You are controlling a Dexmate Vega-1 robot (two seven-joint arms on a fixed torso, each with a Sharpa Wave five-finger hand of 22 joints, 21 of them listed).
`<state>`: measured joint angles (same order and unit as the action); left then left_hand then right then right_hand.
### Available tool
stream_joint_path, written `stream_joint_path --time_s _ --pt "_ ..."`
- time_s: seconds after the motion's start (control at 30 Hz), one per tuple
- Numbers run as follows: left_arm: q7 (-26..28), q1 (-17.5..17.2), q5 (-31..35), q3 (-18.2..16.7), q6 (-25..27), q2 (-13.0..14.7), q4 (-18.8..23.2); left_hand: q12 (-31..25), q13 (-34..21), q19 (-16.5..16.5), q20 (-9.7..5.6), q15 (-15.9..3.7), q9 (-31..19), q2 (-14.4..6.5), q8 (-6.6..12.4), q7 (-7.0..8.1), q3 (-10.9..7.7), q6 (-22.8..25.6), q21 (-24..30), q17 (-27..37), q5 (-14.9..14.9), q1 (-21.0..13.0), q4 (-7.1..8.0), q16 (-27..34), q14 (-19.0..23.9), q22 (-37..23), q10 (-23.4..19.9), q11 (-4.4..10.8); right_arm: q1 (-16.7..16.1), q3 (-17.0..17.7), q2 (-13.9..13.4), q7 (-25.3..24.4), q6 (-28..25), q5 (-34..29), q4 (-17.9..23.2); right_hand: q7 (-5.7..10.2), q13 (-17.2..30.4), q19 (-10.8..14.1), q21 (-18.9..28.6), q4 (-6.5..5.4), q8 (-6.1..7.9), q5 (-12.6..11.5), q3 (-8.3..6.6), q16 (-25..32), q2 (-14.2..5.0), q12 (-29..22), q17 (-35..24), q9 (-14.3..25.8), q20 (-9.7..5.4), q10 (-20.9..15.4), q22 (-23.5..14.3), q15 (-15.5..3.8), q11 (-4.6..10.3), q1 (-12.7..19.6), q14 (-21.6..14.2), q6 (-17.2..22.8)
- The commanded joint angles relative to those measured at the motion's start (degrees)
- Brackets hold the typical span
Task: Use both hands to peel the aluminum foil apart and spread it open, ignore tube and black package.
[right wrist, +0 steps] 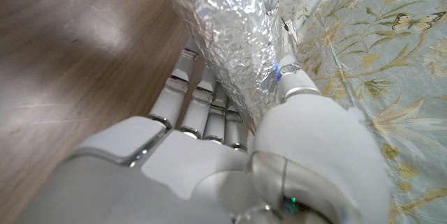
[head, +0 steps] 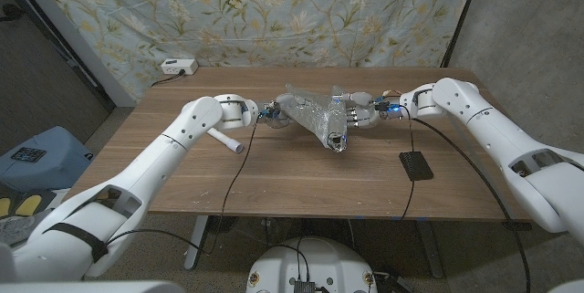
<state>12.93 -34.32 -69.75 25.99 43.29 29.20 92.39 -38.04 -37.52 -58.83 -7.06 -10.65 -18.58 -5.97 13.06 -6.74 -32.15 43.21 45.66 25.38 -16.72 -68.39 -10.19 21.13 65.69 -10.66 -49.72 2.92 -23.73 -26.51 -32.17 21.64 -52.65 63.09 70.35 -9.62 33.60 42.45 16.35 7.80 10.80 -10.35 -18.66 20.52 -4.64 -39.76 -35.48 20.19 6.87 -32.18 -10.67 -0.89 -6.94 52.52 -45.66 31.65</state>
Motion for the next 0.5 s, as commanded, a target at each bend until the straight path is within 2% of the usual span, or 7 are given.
stream_joint_path --time_s 0.03,0.5 --pt "-0.8 0.0 0.1 -0.4 -0.6 0.2 -0.8 -0.3 -0.2 0.3 -0.04 -0.28 -0.4 0.0 -0.12 -0.91 -0.1 1.8 0.6 0.3 0.2 -0.6 0.37 -0.2 0.2 -0.1 -1.0 1.84 -0.3 1.2 1.0 -0.2 -0.5 1.9 -2.3 -2.51 0.4 0.5 -0.2 0.1 -0.16 0.1 0.13 -0.5 0.12 0.3 0.0 -0.2 0.36 0.2 -0.1 0.24 -0.33 -0.5 0.0 -0.5" --pt "-0.2 -0.4 -0.7 -1.2 -0.8 -0.2 -1.5 -0.5 -0.1 0.5 -0.13 -0.28 -1.0 0.0 -0.36 -0.62 -0.08 1.7 1.3 0.6 0.3 -0.7 0.34 -0.5 0.4 0.0 -1.0 1.88 -0.1 1.6 1.4 0.5 -1.7 2.7 -4.3 -2.59 0.6 1.0 -0.2 0.02 -0.37 0.2 0.4 -1.3 0.42 1.1 0.2 -1.0 0.71 2.0 -0.1 1.42 -1.59 -1.4 0.5 -2.6"
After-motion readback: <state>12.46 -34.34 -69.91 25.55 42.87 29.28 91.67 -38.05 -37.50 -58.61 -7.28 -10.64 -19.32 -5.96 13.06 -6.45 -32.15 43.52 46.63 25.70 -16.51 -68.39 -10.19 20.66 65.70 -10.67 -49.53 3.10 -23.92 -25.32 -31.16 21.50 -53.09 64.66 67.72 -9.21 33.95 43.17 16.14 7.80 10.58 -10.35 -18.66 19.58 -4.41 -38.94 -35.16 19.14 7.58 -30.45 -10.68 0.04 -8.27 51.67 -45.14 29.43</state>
